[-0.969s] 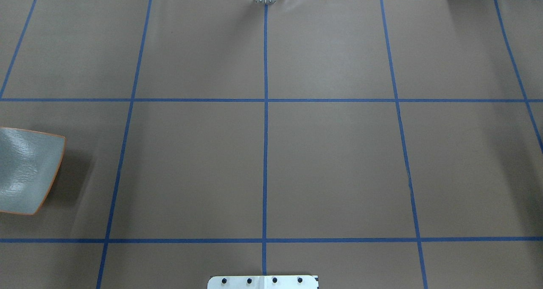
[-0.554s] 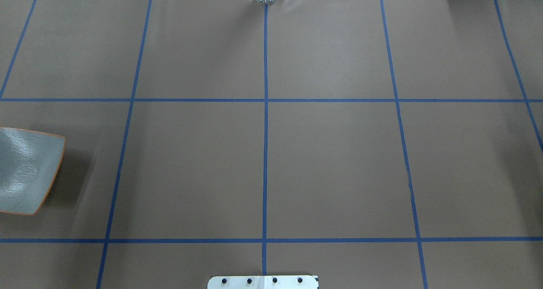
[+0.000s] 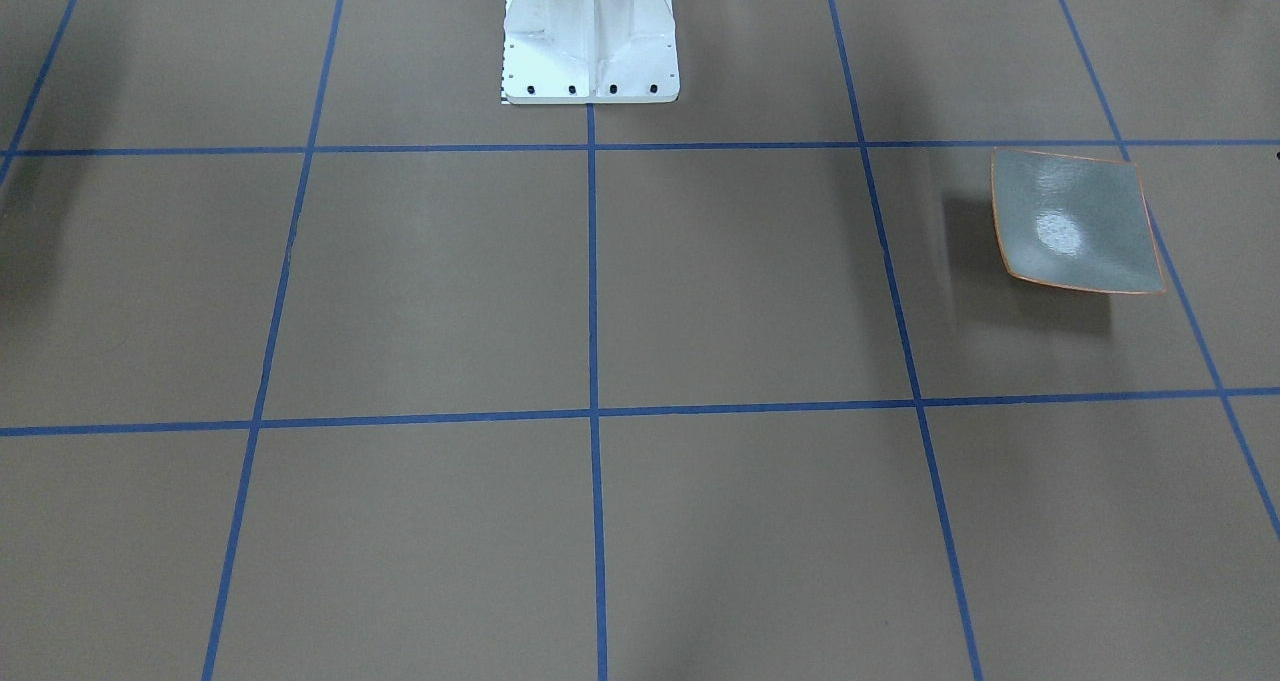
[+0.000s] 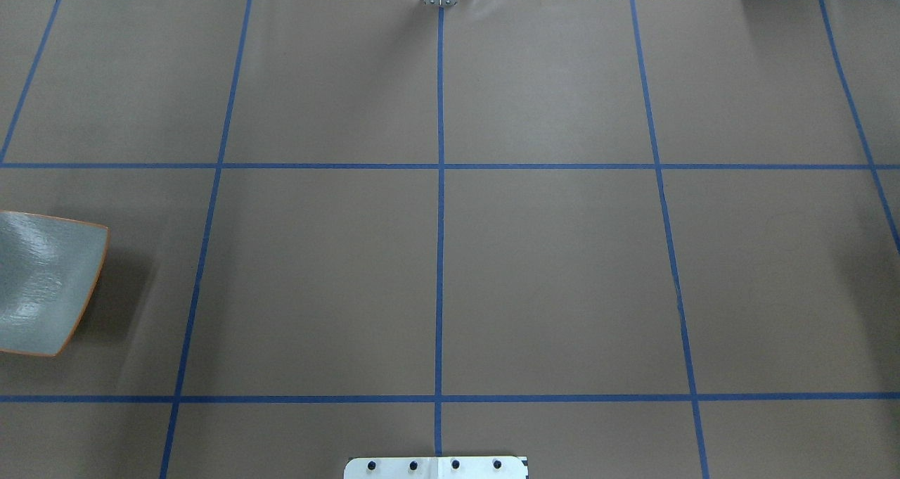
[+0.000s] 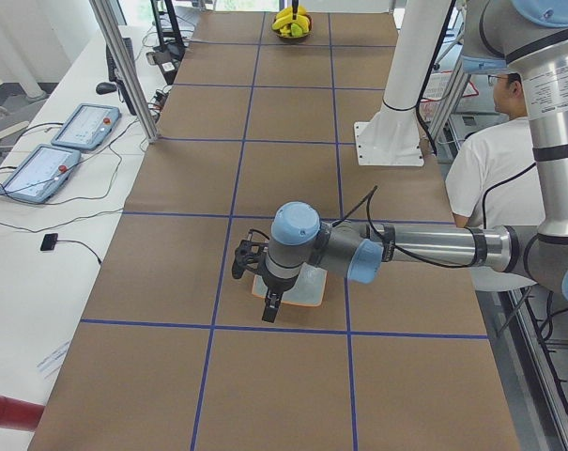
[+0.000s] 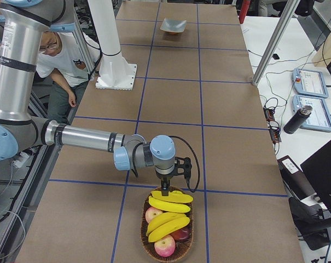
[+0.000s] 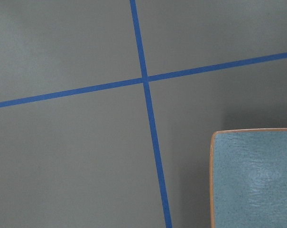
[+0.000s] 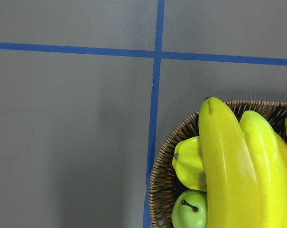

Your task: Transfer all bananas from basket to plate

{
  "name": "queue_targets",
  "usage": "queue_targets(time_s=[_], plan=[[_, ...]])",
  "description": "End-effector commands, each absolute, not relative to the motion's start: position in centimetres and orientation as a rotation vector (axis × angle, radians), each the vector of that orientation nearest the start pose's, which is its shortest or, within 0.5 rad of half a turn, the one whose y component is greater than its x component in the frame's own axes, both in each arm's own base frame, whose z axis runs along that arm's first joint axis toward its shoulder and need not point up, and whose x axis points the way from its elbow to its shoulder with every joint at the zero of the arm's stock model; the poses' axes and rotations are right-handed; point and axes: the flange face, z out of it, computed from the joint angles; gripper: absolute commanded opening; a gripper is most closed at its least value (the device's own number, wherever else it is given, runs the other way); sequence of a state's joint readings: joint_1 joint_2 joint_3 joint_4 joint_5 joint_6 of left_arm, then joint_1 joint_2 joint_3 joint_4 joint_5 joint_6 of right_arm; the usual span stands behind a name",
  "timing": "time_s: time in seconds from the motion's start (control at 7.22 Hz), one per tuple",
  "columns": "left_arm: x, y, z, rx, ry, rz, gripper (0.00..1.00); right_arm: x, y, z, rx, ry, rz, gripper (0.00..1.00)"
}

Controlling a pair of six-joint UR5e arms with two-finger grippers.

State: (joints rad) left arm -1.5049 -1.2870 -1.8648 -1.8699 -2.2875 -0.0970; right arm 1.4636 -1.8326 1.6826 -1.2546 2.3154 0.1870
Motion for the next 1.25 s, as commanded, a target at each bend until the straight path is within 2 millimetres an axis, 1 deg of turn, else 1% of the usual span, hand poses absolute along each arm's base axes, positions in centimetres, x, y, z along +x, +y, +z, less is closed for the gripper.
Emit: queue_targets(time_s=[0.0,0.14,0.28,0.55,0.69,1.11], plan=[[-4.0,-39.4,60.6,0.227,0.759,0.066,1.0,1.3,-39.1,69.5,0.025,-0.718,0.004,0.96],[-4.0,-39.4,60.6,0.227,0.759,0.065,1.0,0.8,-39.2,69.7,0.024,-0.691,-0.011,0.95],[-4.0,-39.4,60.7,0.225,0.759,0.063,1.0,0.9,-39.2,69.9,0.025,-0.668,-0.013,0.94],[-4.0,-39.4,60.7,0.223,0.759,0.059,1.0,1.0,-38.4,69.9,0.025,-0.666,-0.017,0.94],[-4.0,-39.4,60.6,0.224,0.759,0.06,1.0,1.1,-37.7,70.4,0.016,-0.664,-0.018,0.93],[-4.0,-39.4,60.7,0.223,0.759,0.059,1.0,1.3,-37.7,70.6,0.018,-0.634,-0.017,0.9]])
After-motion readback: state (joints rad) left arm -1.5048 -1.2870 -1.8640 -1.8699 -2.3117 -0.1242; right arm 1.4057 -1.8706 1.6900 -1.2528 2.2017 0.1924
